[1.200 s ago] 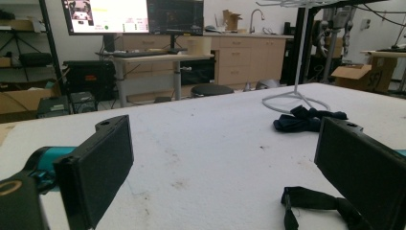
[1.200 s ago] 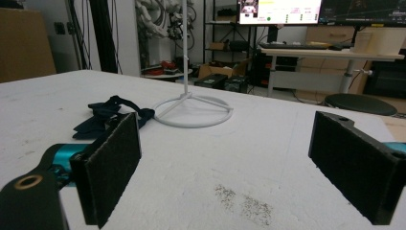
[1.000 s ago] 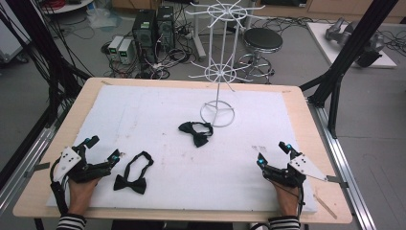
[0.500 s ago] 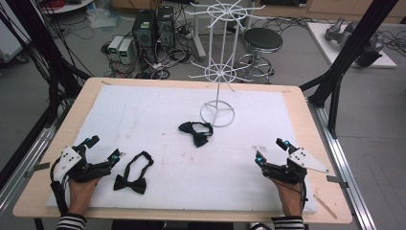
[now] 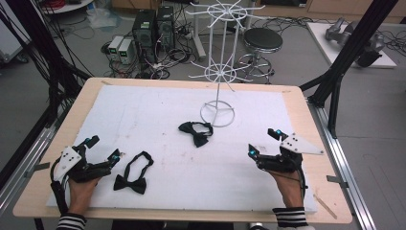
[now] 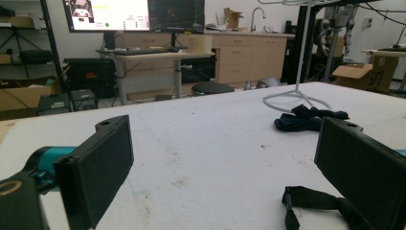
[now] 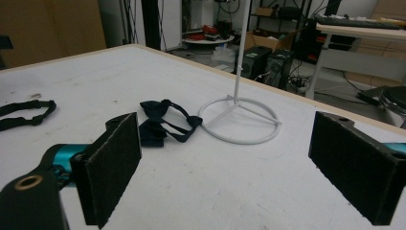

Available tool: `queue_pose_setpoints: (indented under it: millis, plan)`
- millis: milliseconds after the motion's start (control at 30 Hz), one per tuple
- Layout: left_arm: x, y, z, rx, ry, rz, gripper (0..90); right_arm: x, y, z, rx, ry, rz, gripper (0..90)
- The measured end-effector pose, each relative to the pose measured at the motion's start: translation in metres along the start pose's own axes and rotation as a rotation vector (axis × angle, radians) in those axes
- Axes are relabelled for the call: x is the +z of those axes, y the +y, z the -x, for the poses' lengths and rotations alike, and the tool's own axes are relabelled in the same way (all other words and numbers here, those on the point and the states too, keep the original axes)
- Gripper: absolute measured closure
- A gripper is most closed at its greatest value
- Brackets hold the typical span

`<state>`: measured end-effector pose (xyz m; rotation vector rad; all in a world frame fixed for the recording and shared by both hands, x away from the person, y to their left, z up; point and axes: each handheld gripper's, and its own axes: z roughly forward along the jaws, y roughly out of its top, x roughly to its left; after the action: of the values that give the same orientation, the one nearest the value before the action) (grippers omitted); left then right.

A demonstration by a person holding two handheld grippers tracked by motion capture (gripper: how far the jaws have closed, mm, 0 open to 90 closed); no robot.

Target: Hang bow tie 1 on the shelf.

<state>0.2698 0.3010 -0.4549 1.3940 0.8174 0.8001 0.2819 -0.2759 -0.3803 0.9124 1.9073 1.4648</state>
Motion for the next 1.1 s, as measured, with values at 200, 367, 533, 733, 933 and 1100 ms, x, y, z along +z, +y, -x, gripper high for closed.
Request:
queue_pose_setpoints:
  millis: [200, 367, 533, 733, 933, 1100]
  plan:
    - [0.000, 0.000, 0.000, 0.002, 0.000, -0.001, 6.5, 0.012, 0.012, -0.011, -0.006, -0.002, -0.053, 10.3]
    - [0.000, 0.000, 0.000, 0.003, 0.000, -0.002, 6.5, 0.022, 0.022, -0.019, -0.040, 0.013, -0.100, 10.3]
    - [0.000, 0.000, 0.000, 0.003, 0.001, -0.002, 6.5, 0.032, 0.029, -0.021, -0.063, 0.034, -0.151, 10.3]
    - [0.000, 0.000, 0.000, 0.007, -0.001, -0.003, 6.5, 0.048, 0.037, -0.023, -0.088, 0.095, -0.196, 10.3]
    - [0.000, 0.000, 0.000, 0.006, 0.000, -0.003, 6.5, 0.068, 0.044, -0.028, -0.144, 0.160, -0.265, 10.4]
    - [0.000, 0.000, 0.000, 0.008, -0.002, -0.002, 6.5, 0.088, 0.047, -0.032, -0.171, 0.235, -0.295, 10.4]
